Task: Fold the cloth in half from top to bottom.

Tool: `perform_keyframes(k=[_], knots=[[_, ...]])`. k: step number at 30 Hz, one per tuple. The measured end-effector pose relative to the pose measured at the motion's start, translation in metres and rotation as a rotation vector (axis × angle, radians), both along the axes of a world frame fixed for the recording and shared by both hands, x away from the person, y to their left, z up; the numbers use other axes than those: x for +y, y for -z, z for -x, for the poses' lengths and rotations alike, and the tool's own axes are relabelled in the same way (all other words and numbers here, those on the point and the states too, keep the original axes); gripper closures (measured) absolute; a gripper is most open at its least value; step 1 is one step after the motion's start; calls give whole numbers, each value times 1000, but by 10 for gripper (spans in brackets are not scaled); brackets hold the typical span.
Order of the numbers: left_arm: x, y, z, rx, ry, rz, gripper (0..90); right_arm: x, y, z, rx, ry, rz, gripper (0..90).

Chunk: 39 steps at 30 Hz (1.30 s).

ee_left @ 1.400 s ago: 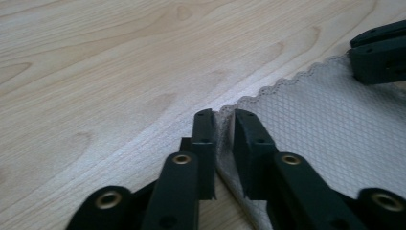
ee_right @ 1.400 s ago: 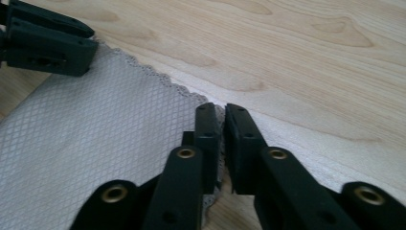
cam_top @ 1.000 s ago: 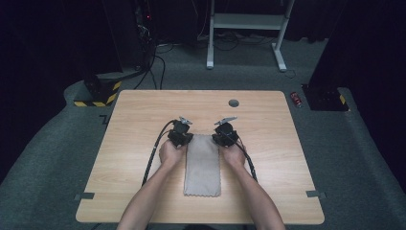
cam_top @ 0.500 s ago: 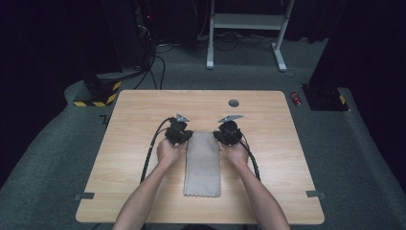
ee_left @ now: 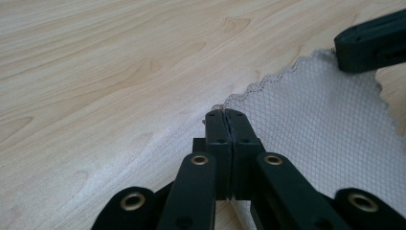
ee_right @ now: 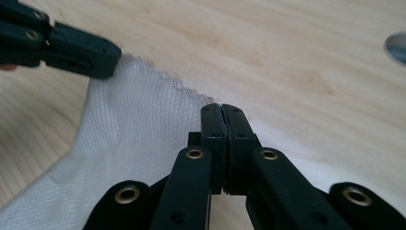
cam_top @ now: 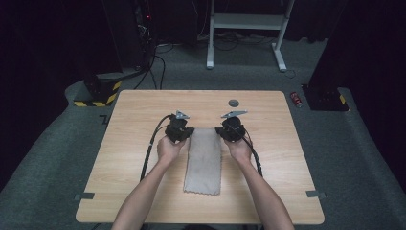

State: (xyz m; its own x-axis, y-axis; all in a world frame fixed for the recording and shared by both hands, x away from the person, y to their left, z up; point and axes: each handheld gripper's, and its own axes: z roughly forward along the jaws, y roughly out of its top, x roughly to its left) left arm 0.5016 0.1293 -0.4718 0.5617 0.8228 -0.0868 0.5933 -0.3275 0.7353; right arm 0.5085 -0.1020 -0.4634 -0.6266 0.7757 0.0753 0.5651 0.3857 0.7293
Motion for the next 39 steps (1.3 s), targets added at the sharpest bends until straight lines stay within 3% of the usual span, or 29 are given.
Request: perform_keyframes(k=[9,16,18,22,30,39], knots=[[0,-11,-15,4,-13,24,891,1,-15,-15,-9,8,26,890],[7,-38,-27,-14,-46,101,892,3,-39,-27,-49,20,18,890],[7,-41,-24,-30,-38,83,892,1,-44,-26,-62,18,-4,890],[4,-37,-17,-37,-17,51,892,1,-40,-20,-57,3,5,890],[3,-29,-10,-21,3,42,892,-3,-33,-10,-58,-21,-5,890],[1,-18,-4,-2,30,24,892,-7,-17,-3,-26,-23,-12,890]])
